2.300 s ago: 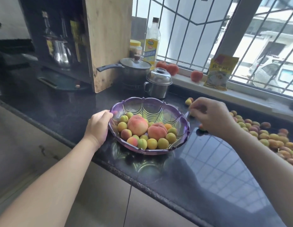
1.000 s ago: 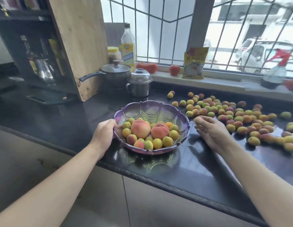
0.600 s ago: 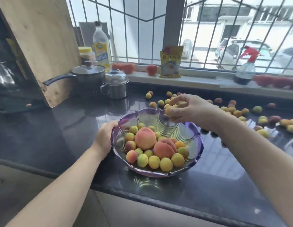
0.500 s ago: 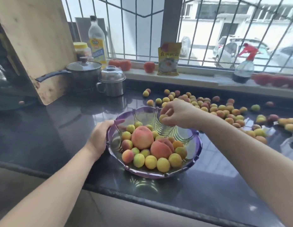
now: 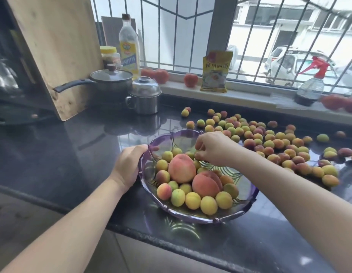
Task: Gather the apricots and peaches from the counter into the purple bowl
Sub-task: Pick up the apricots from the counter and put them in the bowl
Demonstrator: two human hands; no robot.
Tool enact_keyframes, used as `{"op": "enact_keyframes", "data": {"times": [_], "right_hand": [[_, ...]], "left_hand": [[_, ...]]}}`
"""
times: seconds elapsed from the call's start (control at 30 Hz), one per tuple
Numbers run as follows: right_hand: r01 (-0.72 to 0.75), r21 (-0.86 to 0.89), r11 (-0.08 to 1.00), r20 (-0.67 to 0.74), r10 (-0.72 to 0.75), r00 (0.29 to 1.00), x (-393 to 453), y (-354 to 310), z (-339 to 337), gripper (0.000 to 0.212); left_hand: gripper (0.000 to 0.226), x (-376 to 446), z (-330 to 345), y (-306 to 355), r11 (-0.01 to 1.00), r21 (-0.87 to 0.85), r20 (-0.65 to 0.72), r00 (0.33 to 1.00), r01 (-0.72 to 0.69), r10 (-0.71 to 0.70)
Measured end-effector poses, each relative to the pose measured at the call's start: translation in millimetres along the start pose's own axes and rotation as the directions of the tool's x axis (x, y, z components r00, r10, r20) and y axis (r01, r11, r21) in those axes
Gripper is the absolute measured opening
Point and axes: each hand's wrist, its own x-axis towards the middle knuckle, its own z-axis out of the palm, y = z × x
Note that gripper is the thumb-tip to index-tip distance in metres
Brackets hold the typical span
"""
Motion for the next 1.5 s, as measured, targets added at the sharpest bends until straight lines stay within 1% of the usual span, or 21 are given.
{"op": "enact_keyframes", "data": {"times": [0.07,0.23,0.33,0.4,0.43,0.47,0.5,0.57,0.6,0.67,0.73,0.87,0.93,1.0,1.07,1.13,1.23,1.3,1.37,1.43,1.5], "right_hand": [[-0.016,0.024,1.0,-0.01,0.017,1.0,0.5,0.5,0.9,0.012],[-0.014,-0.007,1.0,0.009,0.014,1.0,-1.6,-1.7,1.1,0.014],[0.028,-0.032,0.999,0.019,-0.027,0.999,-4.6,-0.2,-4.6,0.018],[0.028,0.036,0.999,-0.033,-0.027,0.999,-7.4,6.2,-13.5,0.021],[0.009,0.111,0.994,-0.11,0.003,0.994,-9.6,12.0,-20.2,0.021],[-0.018,0.201,0.979,-0.214,0.062,0.975,-12.2,20.1,-27.3,0.019],[-0.047,0.295,0.954,-0.32,0.146,0.936,-15.1,30.0,-33.6,0.017],[-0.098,0.469,0.878,-0.456,0.335,0.824,-21.7,56.7,-36.0,0.016],[-0.136,0.545,0.827,-0.466,0.434,0.771,-25.4,69.7,-31.9,0.017],[-0.232,0.668,0.707,-0.403,0.606,0.686,-29.1,90.5,-12.4,0.02],[-0.298,0.713,0.635,-0.329,0.678,0.657,-25.5,101.0,13.4,0.022],[-0.398,0.557,0.729,-0.277,0.615,0.738,-8.4,98.5,45.9,0.029],[-0.424,0.503,0.753,-0.27,0.603,0.751,1.2,97.3,50.6,0.036],[-0.434,0.467,0.77,-0.256,0.588,0.767,11.5,100.0,51.0,0.04],[-0.471,0.457,0.754,-0.218,0.608,0.763,20.8,102.4,49.1,0.035],[-0.494,0.474,0.729,-0.198,0.635,0.747,25.9,101.3,46.6,0.021],[-0.502,0.464,0.73,-0.205,0.64,0.74,25.3,100.8,47.7,0.01],[-0.459,0.504,0.732,-0.22,0.622,0.751,19.8,100.5,48.9,0.009],[-0.399,0.593,0.7,-0.196,0.605,0.772,10.6,100.2,48.6,0.016],[-0.354,0.697,0.623,-0.123,0.591,0.797,-2.1,98.9,44.3,0.029],[-0.329,0.783,0.527,-0.038,0.569,0.822,-15.2,96.4,35.1,0.033]], "left_hand": [[0.04,0.2,-0.9,-0.4,1.0,-0.006,0.0,1.0,0.002,-0.002],[0.046,-1.1,0.5,2.3,1.0,-0.006,0.008,1.0,-0.004,0.004],[0.04,-2.1,0.4,2.2,1.0,0.002,0.0,1.0,-0.004,0.004],[0.038,-2.7,0.2,1.7,1.0,0.008,-0.011,1.0,-0.004,0.004],[0.039,-3.1,0.1,1.5,1.0,0.003,-0.012,1.0,-0.002,0.002],[0.039,-3.6,0.2,1.4,1.0,0.001,-0.011,1.0,-0.001,0.001],[0.04,-3.5,0.4,1.4,1.0,0.006,-0.009,1.0,-0.002,0.002],[0.04,-3.3,-0.4,1.3,1.0,0.021,-0.004,1.0,-0.011,0.011],[0.038,-3.7,-0.1,1.7,1.0,0.02,-0.004,1.0,-0.014,0.014],[0.038,-4.2,0.6,2.5,1.0,0.008,-0.008,1.0,-0.026,0.027],[0.038,-4.5,2.3,3.5,0.999,-0.004,-0.015,0.999,-0.037,0.037],[0.043,-3.0,3.2,3.4,0.999,-0.012,-0.012,0.999,-0.05,0.05],[0.047,-2.1,2.3,2.4,0.998,-0.014,-0.011,0.998,-0.061,0.06],[0.041,-2.2,2.4,2.2,0.998,-0.026,-0.012,0.998,-0.063,0.062],[0.04,-1.9,2.7,1.4,0.998,-0.031,-0.012,0.998,-0.054,0.054],[0.039,-1.0,1.6,0.1,0.998,-0.045,-0.011,0.999,-0.039,0.039],[0.037,0.6,-1.3,-1.9,0.999,-0.038,-0.015,0.999,-0.033,0.032],[0.036,0.8,-2.6,-3.3,0.999,-0.016,-0.015,0.999,-0.044,0.043],[0.036,1.3,-2.2,-3.1,0.999,-0.01,-0.02,0.999,-0.045,0.045],[0.037,1.3,-1.2,-2.2,0.999,-0.012,-0.018,0.999,-0.049,0.049],[0.041,0.3,0.0,-1.1,0.998,-0.006,-0.011,0.998,-0.055,0.055]]}}
